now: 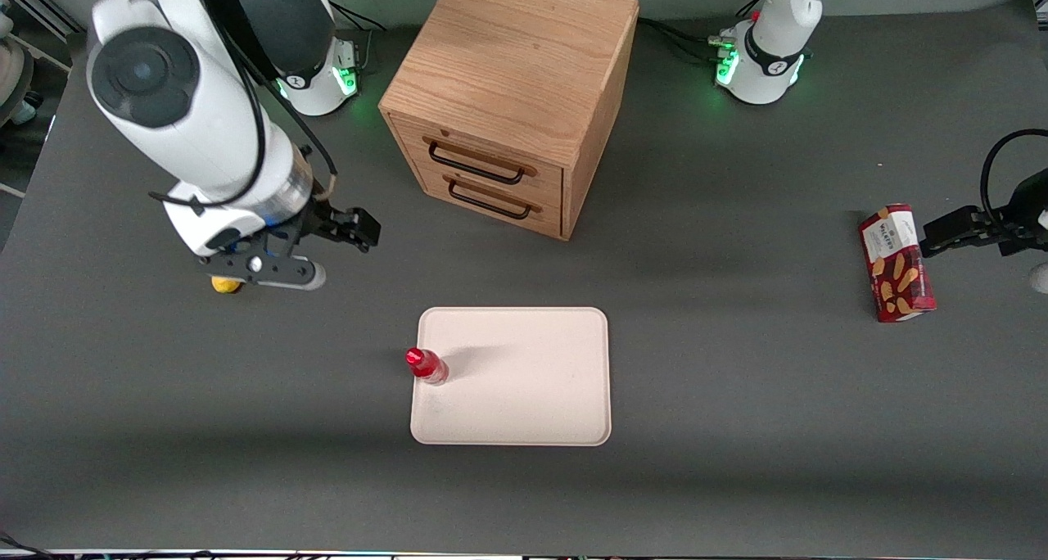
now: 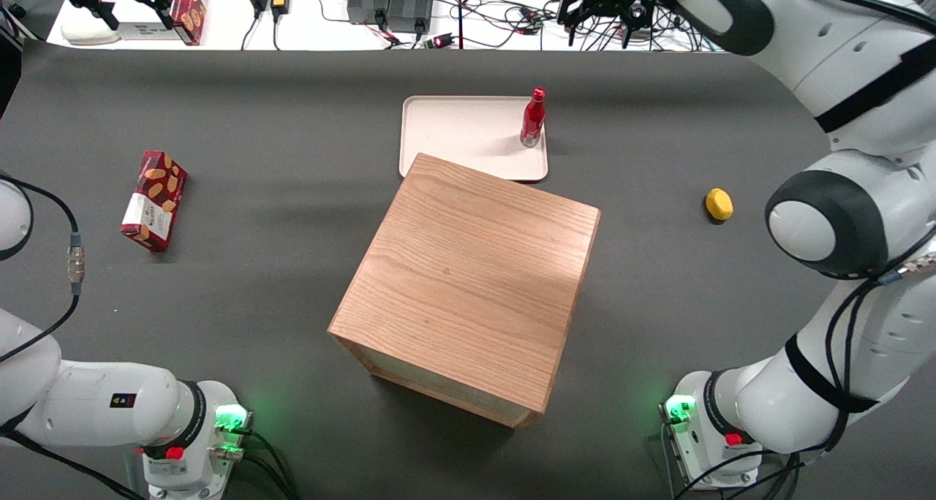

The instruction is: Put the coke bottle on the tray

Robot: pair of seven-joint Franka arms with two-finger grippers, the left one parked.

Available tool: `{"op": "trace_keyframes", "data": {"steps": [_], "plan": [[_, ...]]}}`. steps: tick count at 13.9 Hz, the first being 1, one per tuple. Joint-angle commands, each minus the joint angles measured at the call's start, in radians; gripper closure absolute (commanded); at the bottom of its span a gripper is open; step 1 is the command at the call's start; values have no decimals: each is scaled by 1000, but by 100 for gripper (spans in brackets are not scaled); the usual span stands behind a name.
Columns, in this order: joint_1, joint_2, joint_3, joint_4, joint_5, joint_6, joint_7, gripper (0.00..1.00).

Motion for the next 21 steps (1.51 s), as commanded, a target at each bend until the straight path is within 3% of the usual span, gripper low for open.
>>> {"op": "trace_keyframes", "data": {"steps": [1, 4, 14, 21], "plan": [[5, -47, 1, -24, -13, -22, 13, 0], [-23, -71, -5, -37, -15, -27, -48, 0], [-332, -246, 1, -239, 5, -10, -476, 0], [-467, -340, -2, -385, 37, 84, -619, 0]]}}
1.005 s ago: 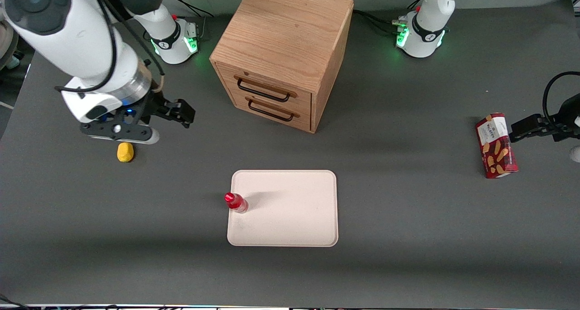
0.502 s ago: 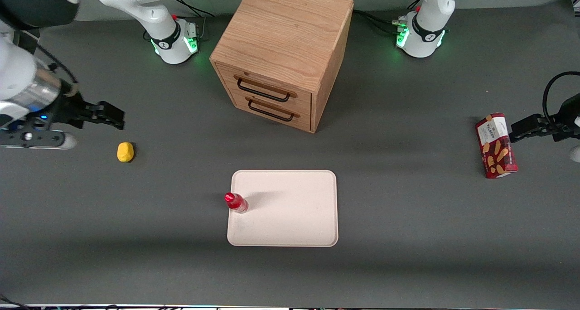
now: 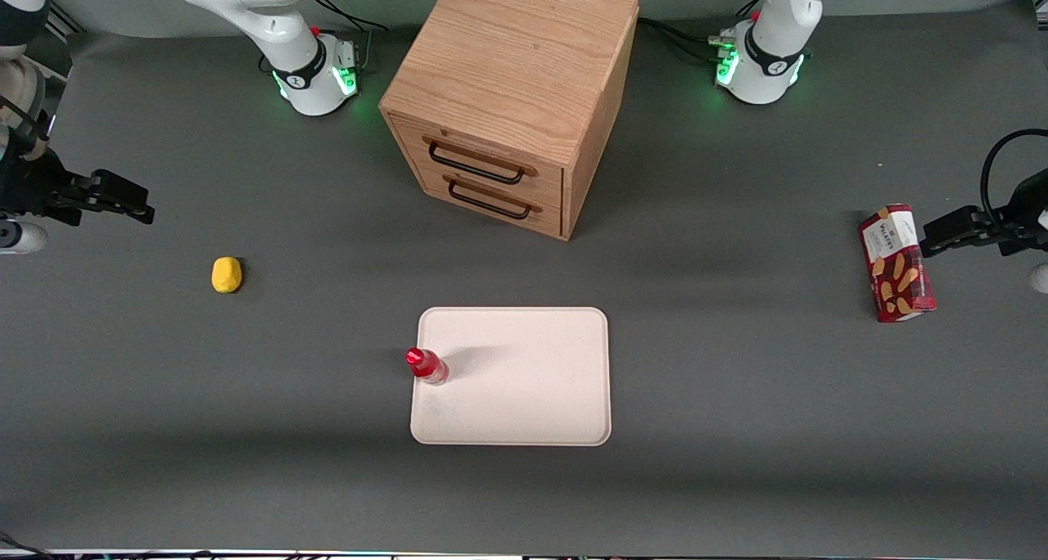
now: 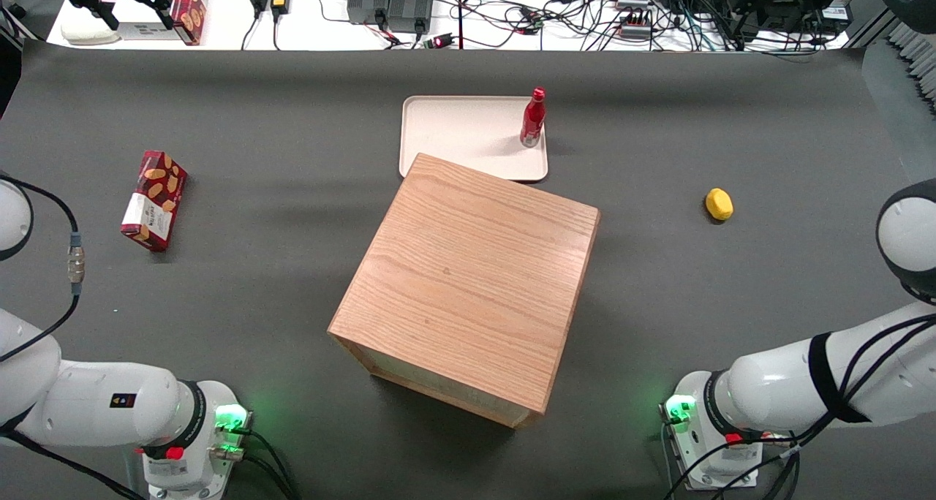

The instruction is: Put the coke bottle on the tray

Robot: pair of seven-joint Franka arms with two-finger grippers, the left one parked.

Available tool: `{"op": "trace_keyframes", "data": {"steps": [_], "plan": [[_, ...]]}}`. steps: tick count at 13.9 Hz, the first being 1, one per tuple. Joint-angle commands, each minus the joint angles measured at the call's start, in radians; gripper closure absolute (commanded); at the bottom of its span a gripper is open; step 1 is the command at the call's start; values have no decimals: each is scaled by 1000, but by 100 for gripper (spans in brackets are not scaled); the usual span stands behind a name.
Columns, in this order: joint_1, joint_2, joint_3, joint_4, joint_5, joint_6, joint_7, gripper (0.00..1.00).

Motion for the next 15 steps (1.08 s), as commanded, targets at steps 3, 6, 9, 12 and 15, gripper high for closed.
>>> {"op": "trace_keyframes", "data": {"steps": [3, 6, 9, 12, 15], "plan": [[-30, -59, -5, -76, 23, 55, -79, 0], [-24, -62, -20, -70, 23, 56, -79, 0], [-8, -62, -57, -67, 25, 56, -77, 0], [-30, -62, -51, -66, 29, 54, -73, 0], [-56, -63, -28, -66, 31, 54, -73, 0]]}}
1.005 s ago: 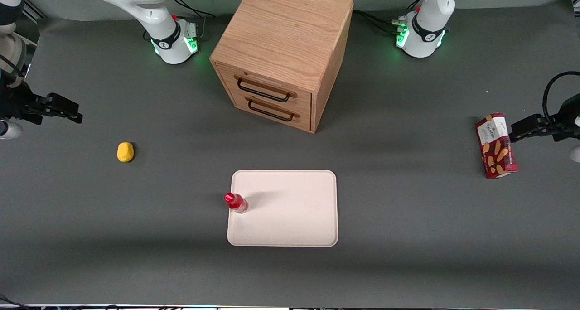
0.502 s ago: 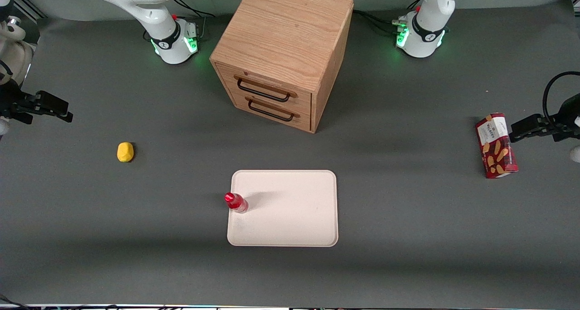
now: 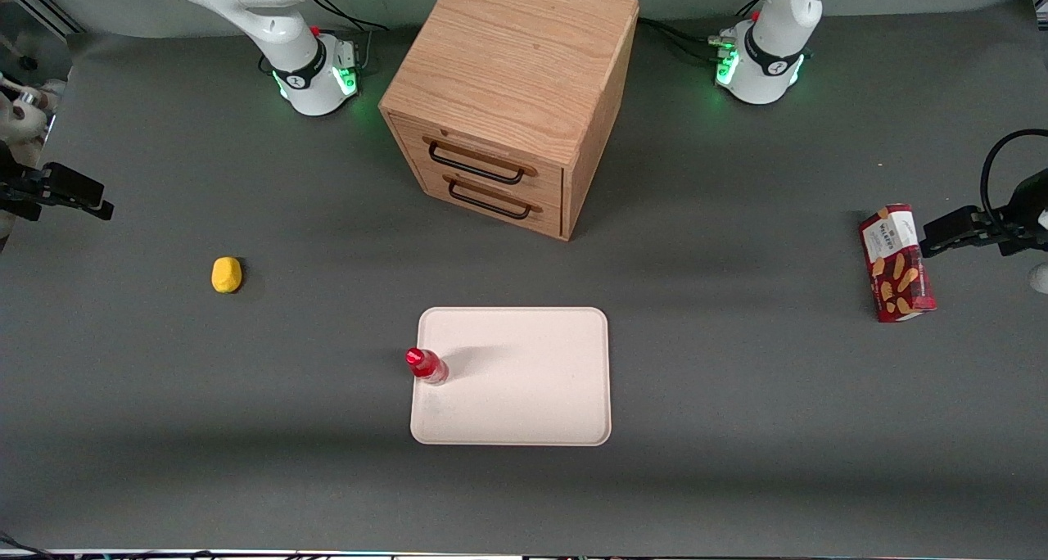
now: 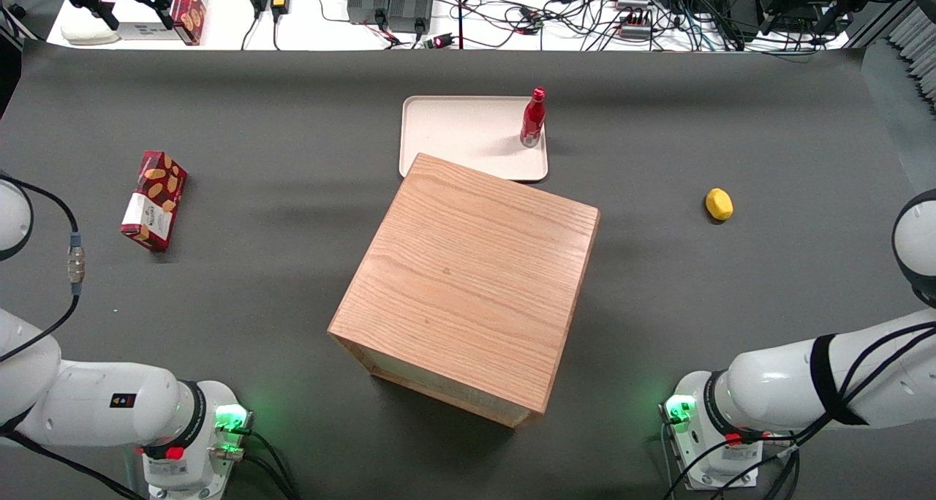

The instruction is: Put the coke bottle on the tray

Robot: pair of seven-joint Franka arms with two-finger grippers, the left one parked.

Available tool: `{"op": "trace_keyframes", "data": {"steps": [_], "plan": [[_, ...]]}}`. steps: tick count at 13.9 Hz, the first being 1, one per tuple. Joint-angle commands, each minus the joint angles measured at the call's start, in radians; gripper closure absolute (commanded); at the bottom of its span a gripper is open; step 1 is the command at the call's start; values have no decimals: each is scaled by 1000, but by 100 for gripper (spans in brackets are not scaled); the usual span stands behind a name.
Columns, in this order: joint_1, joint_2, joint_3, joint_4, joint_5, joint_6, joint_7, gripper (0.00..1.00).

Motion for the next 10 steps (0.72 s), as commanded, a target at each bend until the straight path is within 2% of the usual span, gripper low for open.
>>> {"op": "trace_keyframes", "data": {"steps": [1, 10], "plan": [[-30, -31, 31, -28, 23, 18, -19, 0], [-22, -30, 31, -23, 25, 18, -21, 0]]}}
